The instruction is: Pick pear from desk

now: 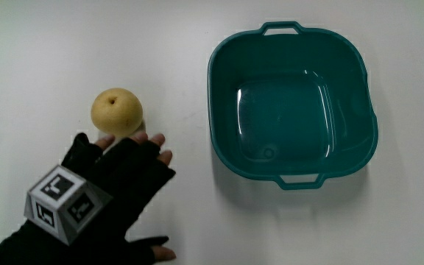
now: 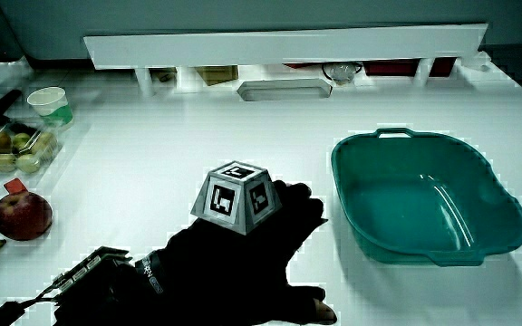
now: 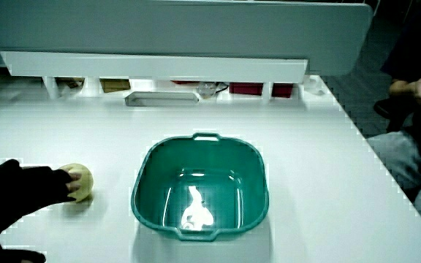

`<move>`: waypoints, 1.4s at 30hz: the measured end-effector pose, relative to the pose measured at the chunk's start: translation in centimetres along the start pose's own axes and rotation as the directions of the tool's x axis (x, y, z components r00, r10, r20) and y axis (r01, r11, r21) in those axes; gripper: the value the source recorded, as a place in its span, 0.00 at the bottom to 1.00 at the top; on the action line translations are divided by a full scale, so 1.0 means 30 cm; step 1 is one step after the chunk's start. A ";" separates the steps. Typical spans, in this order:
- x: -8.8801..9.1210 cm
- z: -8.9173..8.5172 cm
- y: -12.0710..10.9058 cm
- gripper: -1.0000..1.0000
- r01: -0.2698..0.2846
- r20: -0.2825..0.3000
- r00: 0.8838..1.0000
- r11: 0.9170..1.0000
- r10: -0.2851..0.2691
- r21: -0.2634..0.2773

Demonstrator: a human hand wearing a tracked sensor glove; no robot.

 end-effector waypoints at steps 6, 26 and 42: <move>-0.074 0.013 0.037 0.50 -0.090 0.026 0.996 0.996 0.090 -0.014; -0.405 0.027 0.248 0.50 -0.284 0.215 0.924 0.944 0.316 -0.168; -0.547 -0.062 0.401 0.50 -0.337 0.260 0.847 0.846 0.464 -0.412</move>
